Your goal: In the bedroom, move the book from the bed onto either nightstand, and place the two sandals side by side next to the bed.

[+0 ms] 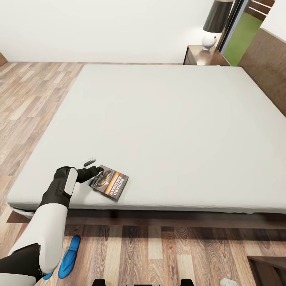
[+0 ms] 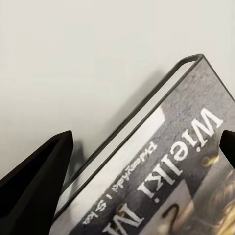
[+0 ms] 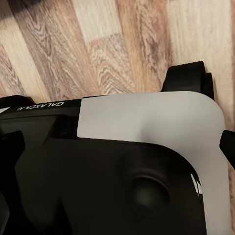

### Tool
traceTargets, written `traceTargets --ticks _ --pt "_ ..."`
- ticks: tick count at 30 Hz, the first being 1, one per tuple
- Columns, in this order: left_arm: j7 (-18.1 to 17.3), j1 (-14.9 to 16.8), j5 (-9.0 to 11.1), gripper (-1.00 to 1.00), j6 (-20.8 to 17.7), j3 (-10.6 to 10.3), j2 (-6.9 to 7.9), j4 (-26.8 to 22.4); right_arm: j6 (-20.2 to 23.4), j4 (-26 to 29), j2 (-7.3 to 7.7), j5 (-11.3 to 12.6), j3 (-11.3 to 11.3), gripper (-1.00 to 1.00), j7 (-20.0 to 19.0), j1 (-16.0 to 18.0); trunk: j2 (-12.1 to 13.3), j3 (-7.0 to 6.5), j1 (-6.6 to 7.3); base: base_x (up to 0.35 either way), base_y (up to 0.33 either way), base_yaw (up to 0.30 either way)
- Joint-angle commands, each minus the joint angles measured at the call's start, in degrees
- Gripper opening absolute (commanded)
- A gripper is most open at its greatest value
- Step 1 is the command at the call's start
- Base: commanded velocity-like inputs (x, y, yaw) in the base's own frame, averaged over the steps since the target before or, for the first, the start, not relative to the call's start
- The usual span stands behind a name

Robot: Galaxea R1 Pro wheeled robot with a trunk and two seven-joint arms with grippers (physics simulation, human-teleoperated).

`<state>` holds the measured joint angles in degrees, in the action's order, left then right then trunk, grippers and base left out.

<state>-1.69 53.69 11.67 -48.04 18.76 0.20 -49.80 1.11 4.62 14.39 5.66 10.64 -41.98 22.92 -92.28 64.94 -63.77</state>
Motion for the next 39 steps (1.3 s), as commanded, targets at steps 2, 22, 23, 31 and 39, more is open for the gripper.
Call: traceTargets --ticks 2,22,23,31,39 --pt "-0.1 0.0 -0.2 1.0 -0.4 0.1 -0.02 0.0 0.1 -0.1 0.02 0.6 -0.2 1.0 -0.2 0.0 0.0 0.04 0.0 0.0 0.0 0.0" --pt "-0.1 0.0 -0.2 1.0 -0.4 0.1 -0.02 0.0 0.1 -0.1 0.02 0.6 -0.2 1.0 -0.2 0.0 0.0 0.04 0.0 -0.056 0.0 0.0" --pt "-0.1 0.0 -0.2 1.0 -0.4 0.1 -0.02 0.0 0.1 -0.1 0.02 0.6 -0.2 1.0 -0.3 0.0 0.0 0.04 0.0 -0.044 0.0 0.0" --pt "-0.1 0.0 -0.2 1.0 -0.4 0.1 -0.02 0.0 0.1 -0.1 0.02 0.6 -0.2 1.0 -0.3 0.0 0.0 0.04 0.0 -0.013 0.0 0.0" --pt "-0.1 0.0 -0.2 1.0 -0.4 0.1 -0.02 0.0 0.1 -0.1 0.02 0.6 -0.2 1.0 -0.3 0.0 0.0 0.04 0.0 0.0 0.0 0.0"
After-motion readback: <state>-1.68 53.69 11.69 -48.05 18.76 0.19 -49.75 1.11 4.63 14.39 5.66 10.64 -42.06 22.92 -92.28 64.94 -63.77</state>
